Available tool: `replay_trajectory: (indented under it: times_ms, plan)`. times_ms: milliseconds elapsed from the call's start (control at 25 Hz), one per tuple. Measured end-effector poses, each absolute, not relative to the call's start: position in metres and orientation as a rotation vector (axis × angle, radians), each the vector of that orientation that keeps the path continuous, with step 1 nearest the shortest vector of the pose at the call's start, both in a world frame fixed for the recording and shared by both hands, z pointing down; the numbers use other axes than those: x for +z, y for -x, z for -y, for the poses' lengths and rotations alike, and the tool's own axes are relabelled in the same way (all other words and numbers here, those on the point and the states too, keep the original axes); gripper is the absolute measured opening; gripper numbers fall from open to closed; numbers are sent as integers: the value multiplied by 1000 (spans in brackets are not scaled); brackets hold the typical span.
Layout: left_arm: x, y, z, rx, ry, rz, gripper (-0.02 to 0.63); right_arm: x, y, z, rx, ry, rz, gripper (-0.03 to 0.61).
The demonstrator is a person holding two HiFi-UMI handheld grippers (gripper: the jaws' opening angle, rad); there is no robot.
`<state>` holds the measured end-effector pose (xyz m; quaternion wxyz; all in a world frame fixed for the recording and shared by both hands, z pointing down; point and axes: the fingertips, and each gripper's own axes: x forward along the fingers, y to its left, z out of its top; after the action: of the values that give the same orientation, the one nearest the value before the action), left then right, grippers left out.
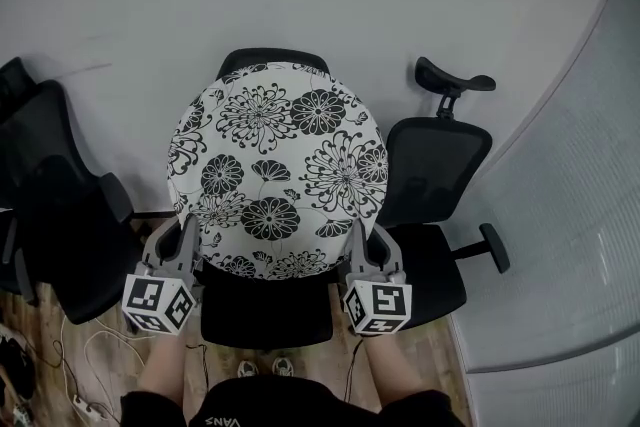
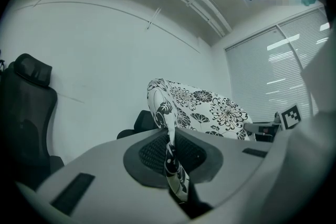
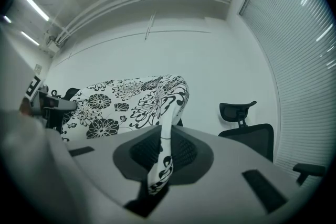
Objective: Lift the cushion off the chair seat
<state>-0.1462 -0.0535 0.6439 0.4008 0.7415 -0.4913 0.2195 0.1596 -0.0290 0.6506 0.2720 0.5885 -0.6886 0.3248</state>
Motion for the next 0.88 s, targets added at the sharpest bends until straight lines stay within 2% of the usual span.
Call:
replay_trajectory:
  times_ms: [880]
  plan:
    - [643, 148, 54, 533, -1900, 1257, 28, 650, -159, 28, 858, -1603, 1866, 40]
